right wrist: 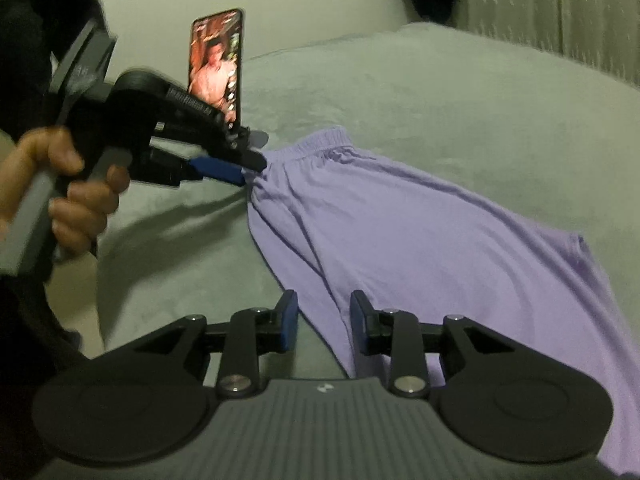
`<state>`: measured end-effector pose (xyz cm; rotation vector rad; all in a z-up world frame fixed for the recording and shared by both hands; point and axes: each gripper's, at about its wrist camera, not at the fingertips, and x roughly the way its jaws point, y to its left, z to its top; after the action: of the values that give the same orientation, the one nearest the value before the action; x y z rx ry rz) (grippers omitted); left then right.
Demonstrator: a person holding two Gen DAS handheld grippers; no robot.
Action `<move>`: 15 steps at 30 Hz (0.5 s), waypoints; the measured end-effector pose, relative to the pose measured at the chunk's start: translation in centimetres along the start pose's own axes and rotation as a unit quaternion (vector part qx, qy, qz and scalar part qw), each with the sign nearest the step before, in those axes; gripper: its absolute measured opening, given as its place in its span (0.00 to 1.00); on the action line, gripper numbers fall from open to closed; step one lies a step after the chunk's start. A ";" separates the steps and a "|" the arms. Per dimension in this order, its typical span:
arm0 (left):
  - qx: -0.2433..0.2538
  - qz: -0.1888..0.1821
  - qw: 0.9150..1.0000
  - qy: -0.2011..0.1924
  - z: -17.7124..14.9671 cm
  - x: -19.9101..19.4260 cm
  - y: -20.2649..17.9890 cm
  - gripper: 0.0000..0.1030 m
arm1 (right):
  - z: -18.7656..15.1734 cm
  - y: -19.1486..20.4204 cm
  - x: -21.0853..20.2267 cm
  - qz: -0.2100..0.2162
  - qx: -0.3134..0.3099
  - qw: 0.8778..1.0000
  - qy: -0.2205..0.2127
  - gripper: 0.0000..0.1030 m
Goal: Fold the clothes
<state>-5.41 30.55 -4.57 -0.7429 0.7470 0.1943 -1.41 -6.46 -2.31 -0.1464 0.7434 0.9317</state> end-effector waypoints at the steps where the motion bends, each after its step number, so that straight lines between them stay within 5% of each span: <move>1: -0.001 0.000 1.000 0.000 0.0 0.0 0.0 0.21 | 0.0 -0.3 -0.1 0.001 0.010 1.000 -0.002 0.31; 7: -0.007 -0.002 1.000 -0.003 0.1 -0.2 0.0 0.21 | 0.1 0.2 0.5 -0.027 0.000 1.000 -0.007 0.31; 12: -0.012 -0.002 1.000 -0.004 0.2 -0.2 0.2 0.21 | -0.2 0.9 1.0 -0.067 -0.028 0.997 -0.014 0.01; 14: -0.007 -0.001 1.000 -0.005 0.1 -0.1 0.1 0.20 | 0.0 0.6 0.5 -0.060 -0.020 0.998 -0.017 0.01; 15: -0.001 0.000 1.000 -0.007 0.1 0.0 0.0 0.09 | 0.1 0.4 0.3 -0.056 -0.017 0.998 -0.019 0.01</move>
<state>-5.35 30.61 -4.47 -0.7428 0.7336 0.1997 -1.61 -6.00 -2.36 -0.1970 0.6774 0.8387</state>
